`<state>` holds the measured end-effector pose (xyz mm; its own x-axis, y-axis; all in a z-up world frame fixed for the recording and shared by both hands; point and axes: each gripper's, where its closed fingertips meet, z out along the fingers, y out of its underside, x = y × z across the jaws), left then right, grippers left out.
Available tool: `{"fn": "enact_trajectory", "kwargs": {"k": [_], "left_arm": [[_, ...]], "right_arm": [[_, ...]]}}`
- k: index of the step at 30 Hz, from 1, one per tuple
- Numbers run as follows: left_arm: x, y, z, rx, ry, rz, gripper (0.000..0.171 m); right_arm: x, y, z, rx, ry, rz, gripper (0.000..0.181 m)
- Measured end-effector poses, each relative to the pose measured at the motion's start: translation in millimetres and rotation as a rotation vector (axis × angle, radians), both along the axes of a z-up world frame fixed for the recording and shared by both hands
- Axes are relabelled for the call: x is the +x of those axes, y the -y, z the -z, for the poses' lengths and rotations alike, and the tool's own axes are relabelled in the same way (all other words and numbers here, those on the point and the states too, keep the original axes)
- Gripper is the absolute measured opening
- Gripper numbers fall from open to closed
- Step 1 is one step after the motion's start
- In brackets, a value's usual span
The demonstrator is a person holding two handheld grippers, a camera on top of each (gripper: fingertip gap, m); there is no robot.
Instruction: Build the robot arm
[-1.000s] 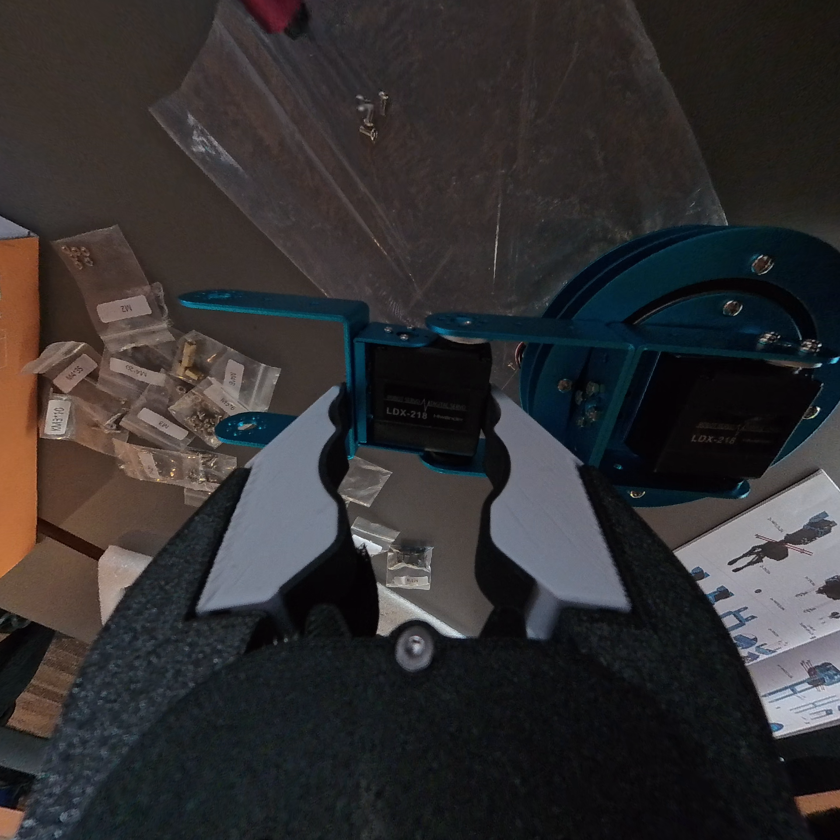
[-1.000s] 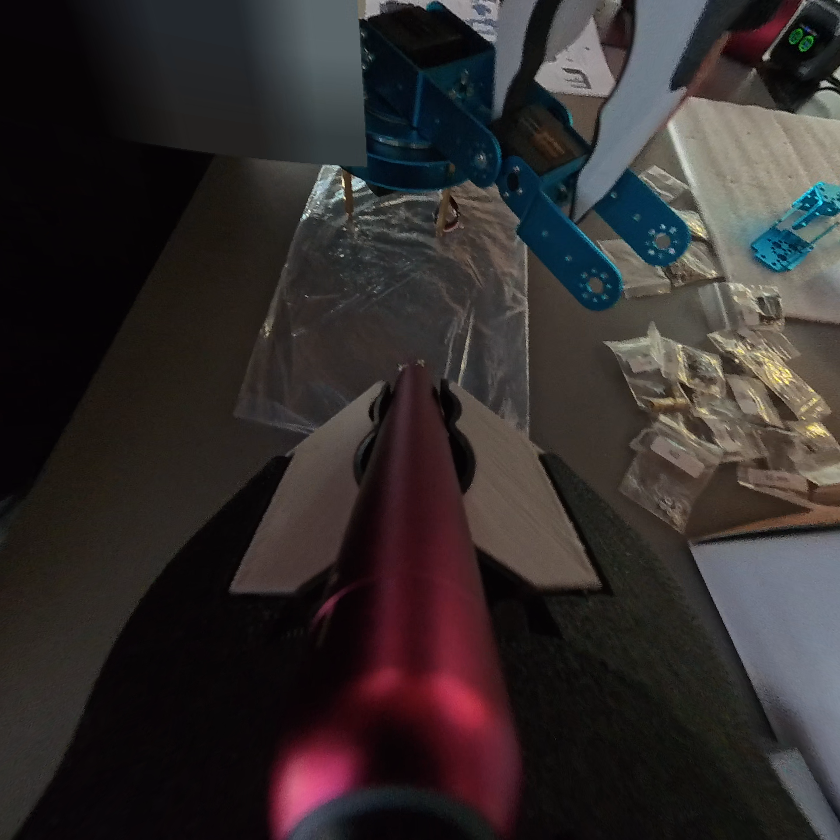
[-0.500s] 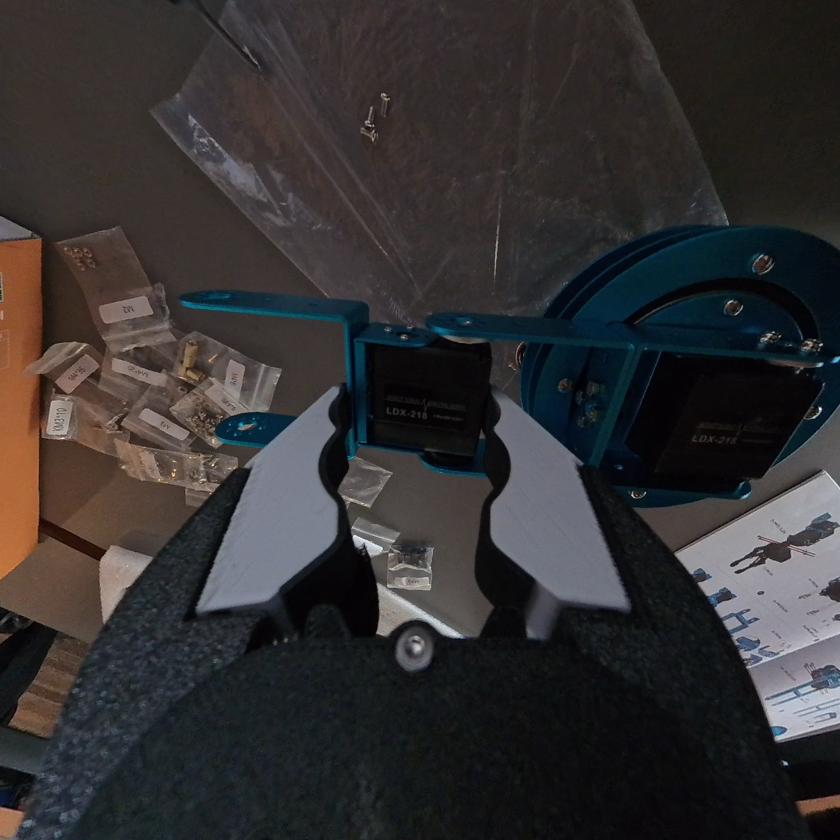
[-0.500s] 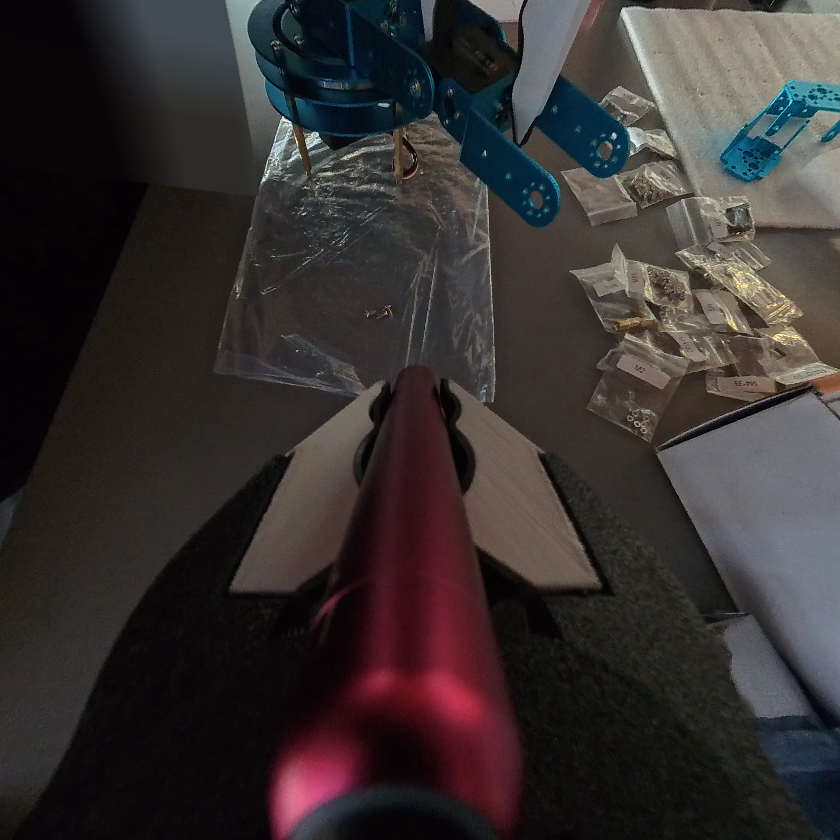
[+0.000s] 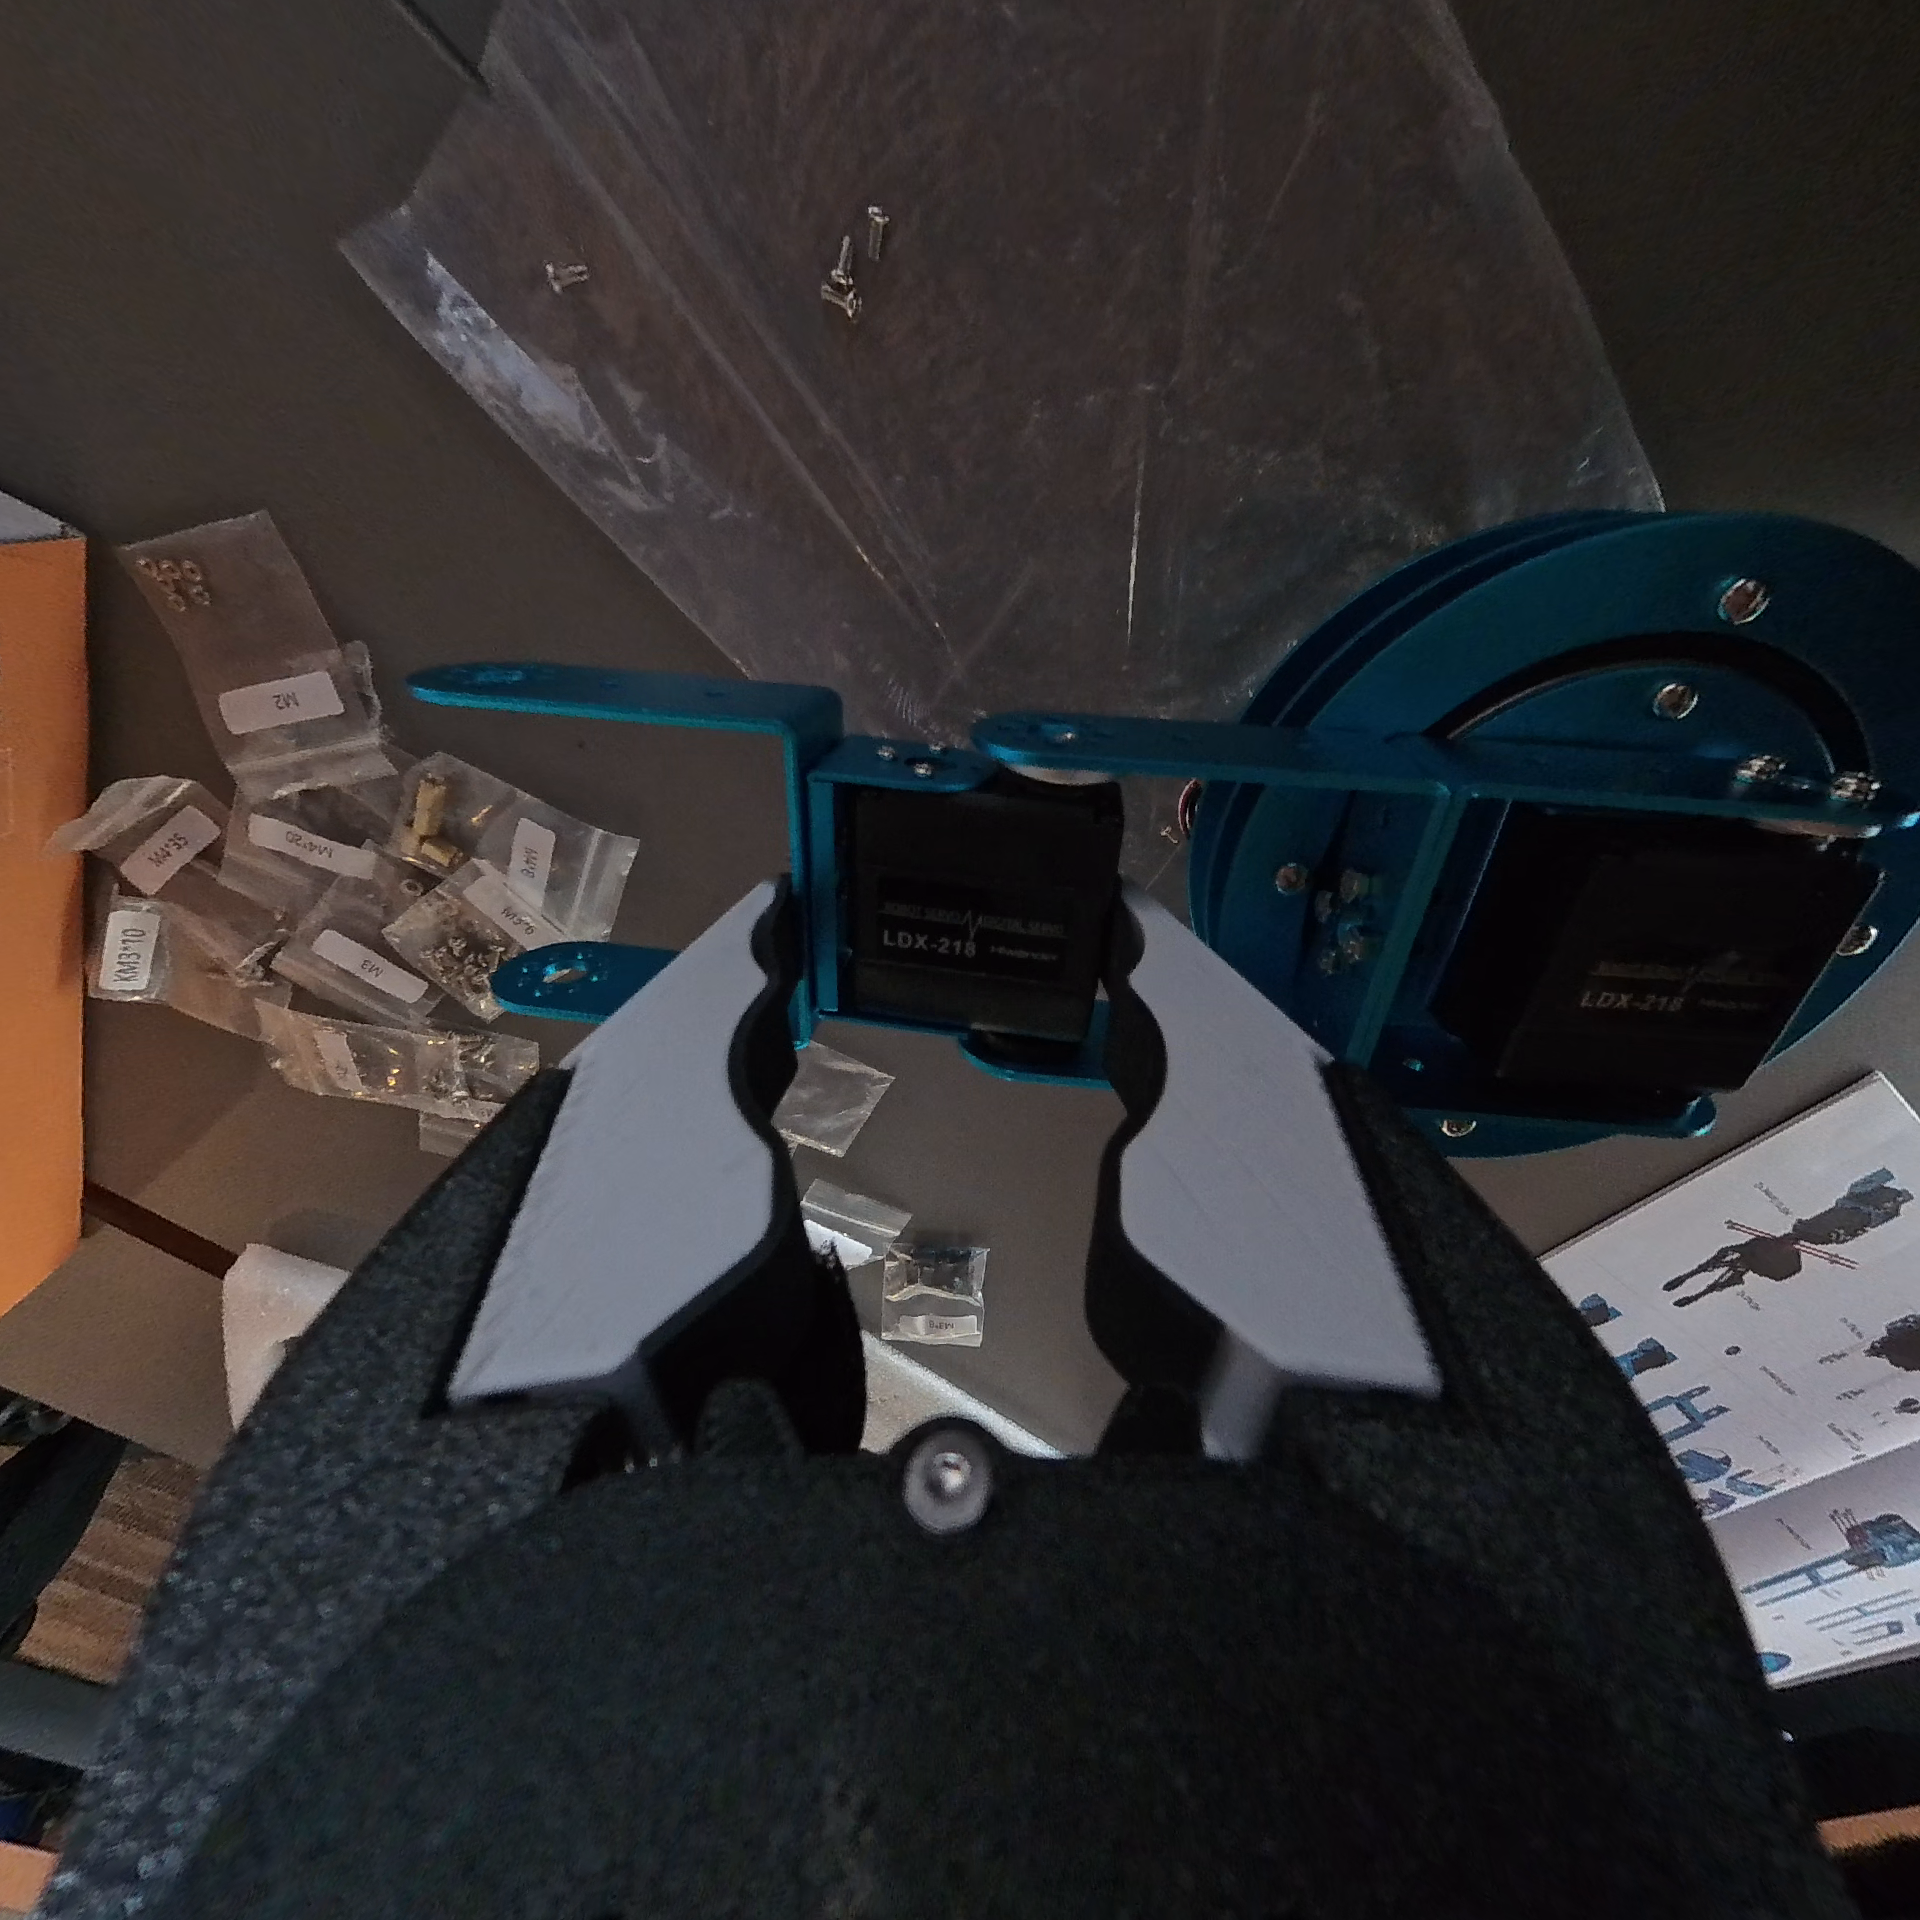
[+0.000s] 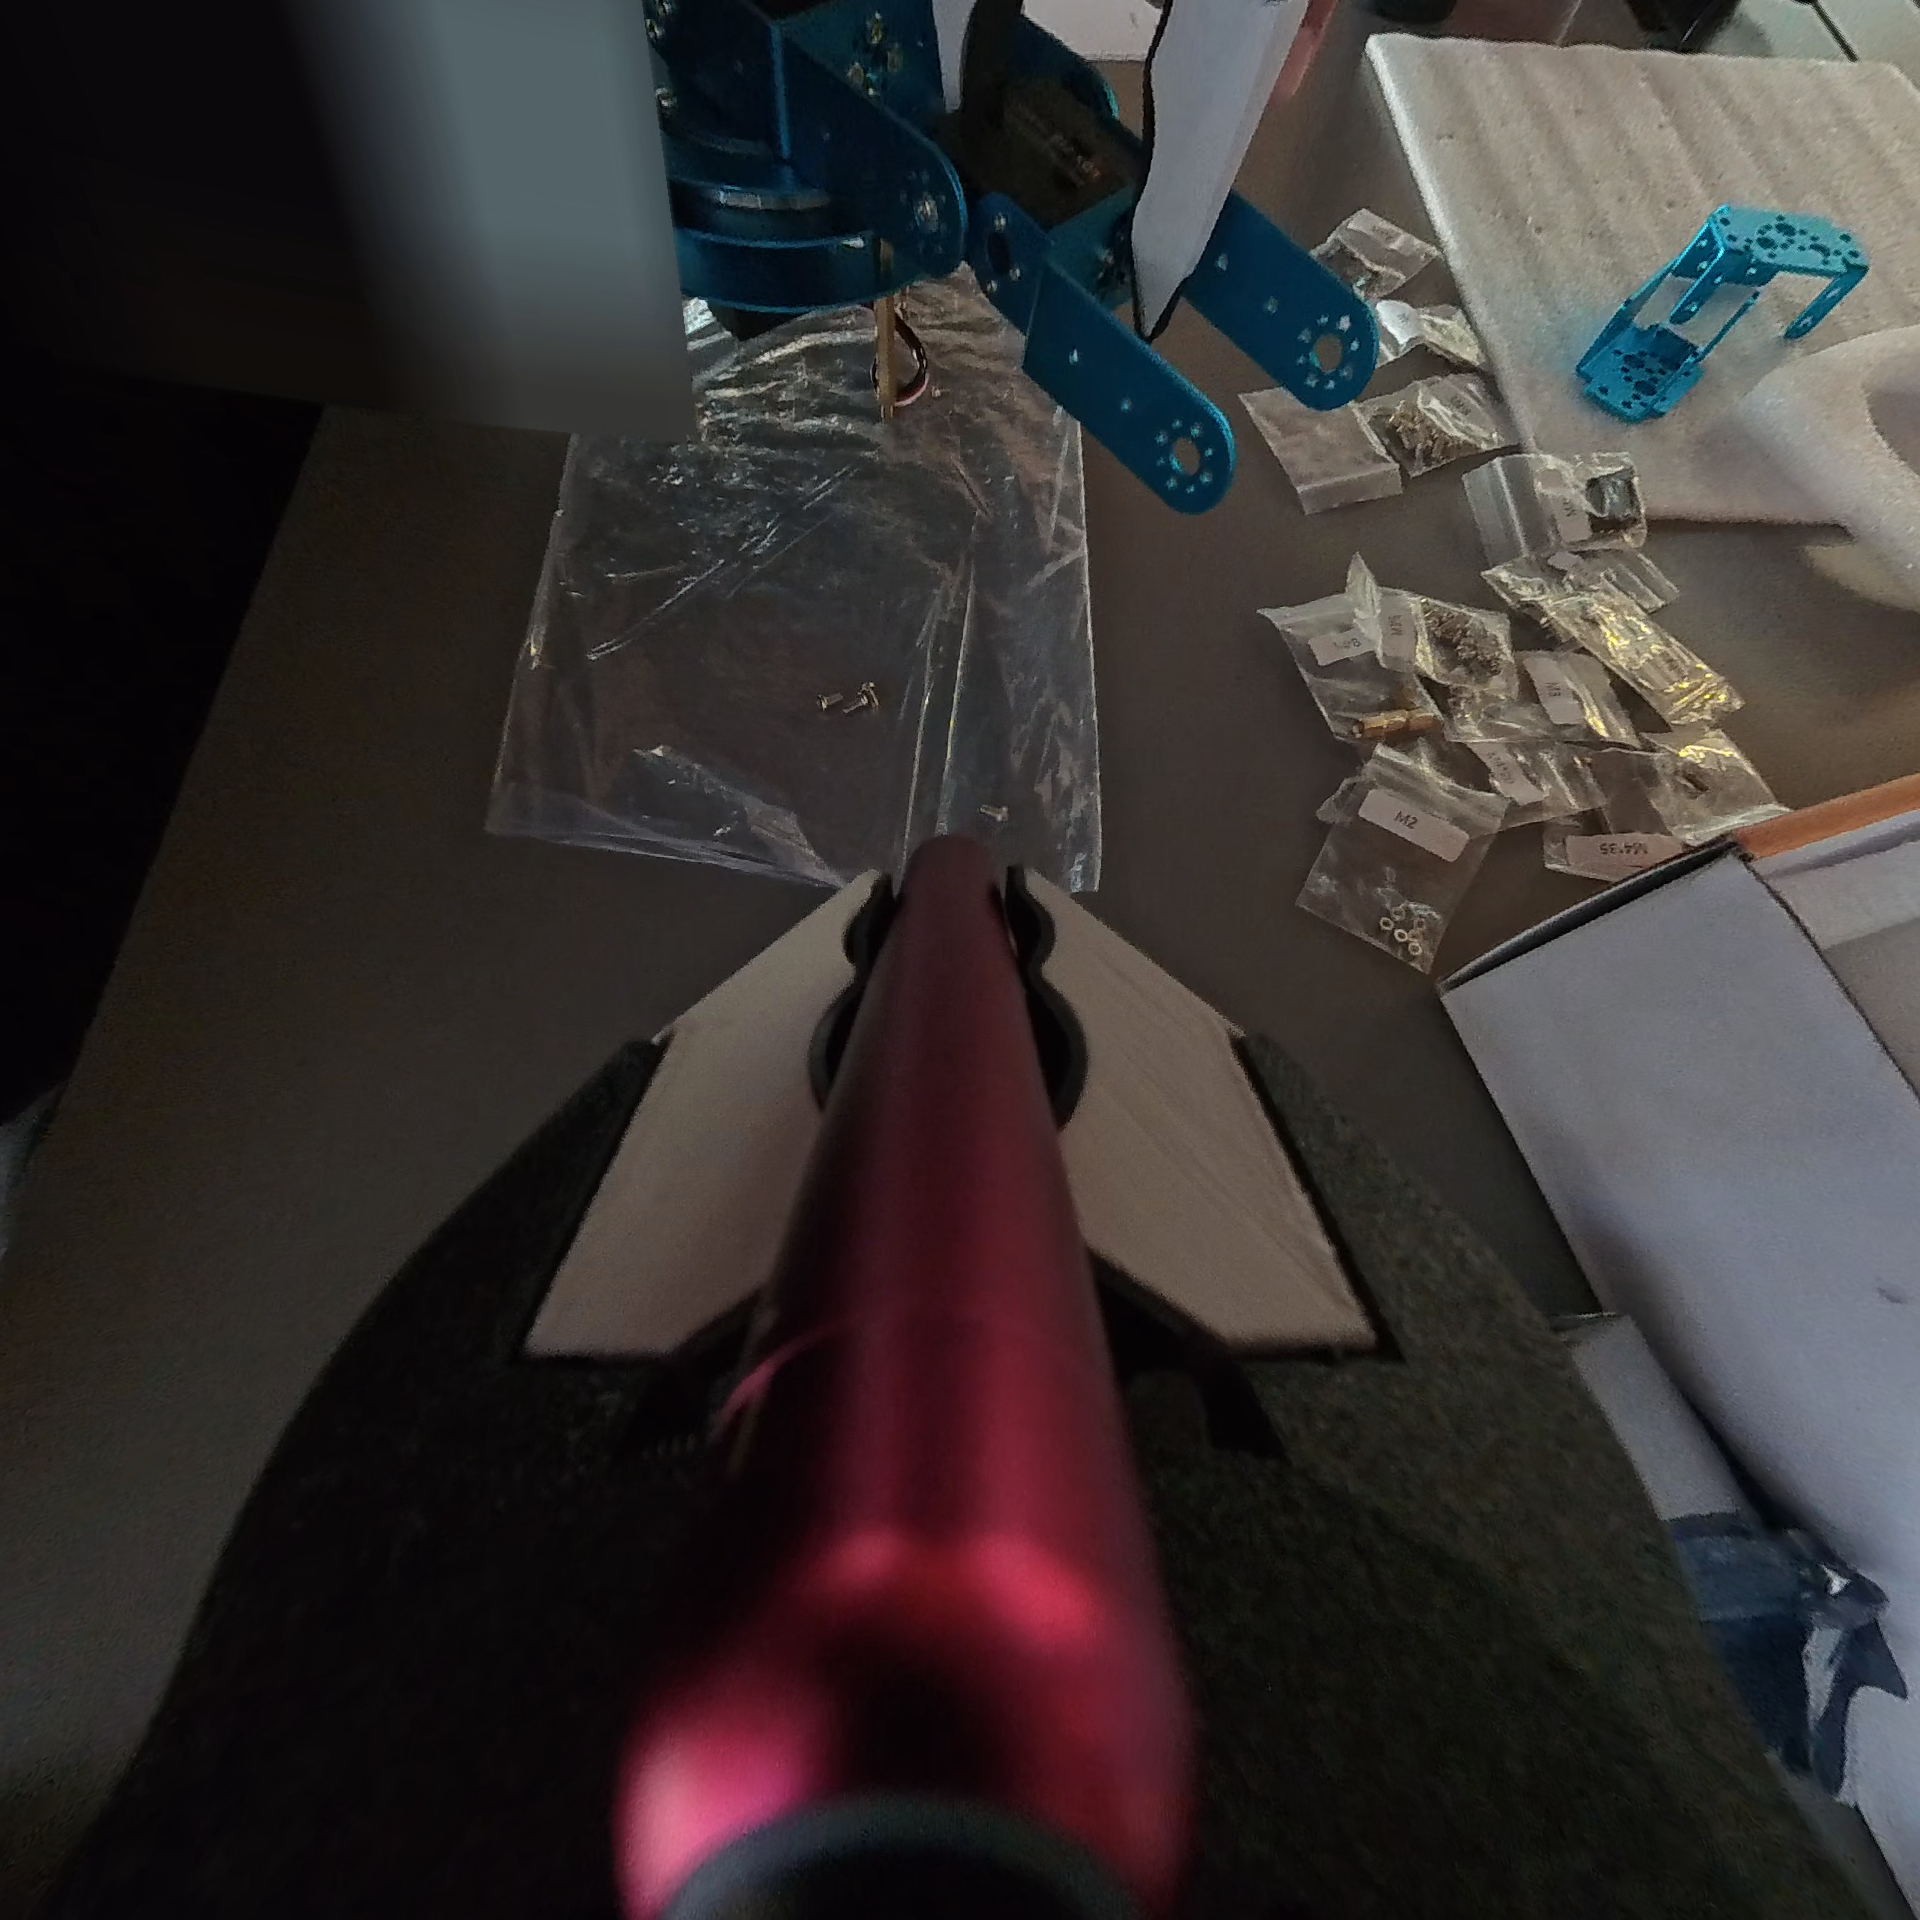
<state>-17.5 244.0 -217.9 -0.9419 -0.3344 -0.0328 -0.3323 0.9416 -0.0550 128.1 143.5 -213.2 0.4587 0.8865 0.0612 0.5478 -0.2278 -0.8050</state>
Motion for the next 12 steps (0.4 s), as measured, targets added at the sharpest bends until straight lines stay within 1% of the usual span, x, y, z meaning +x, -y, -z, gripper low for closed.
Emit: {"fn": "enact_trajectory", "kwargs": {"k": [4,6,8,12], "left_arm": [[-0.1,0.0,0.0,0.001,0.001,-0.001,0.057],[-0.1,0.1,0.0,0.000,0.001,-0.002,0.057],[-0.1,0.1,0.2,-0.001,0.000,-0.002,0.057],[0.0,0.1,0.1,-0.002,0.002,-0.003,0.057]], "right_arm": [[-1.7,-8.4,-4.6,0.057,-0.012,0.022,0.021],[-3.2,-17.7,-5.9,0.099,-0.024,0.050,0.022],[-3.5,-25.5,-0.9,0.119,-0.017,0.073,0.021],[-14.0,-30.2,7.8,0.115,-0.050,0.057,0.021]]}}
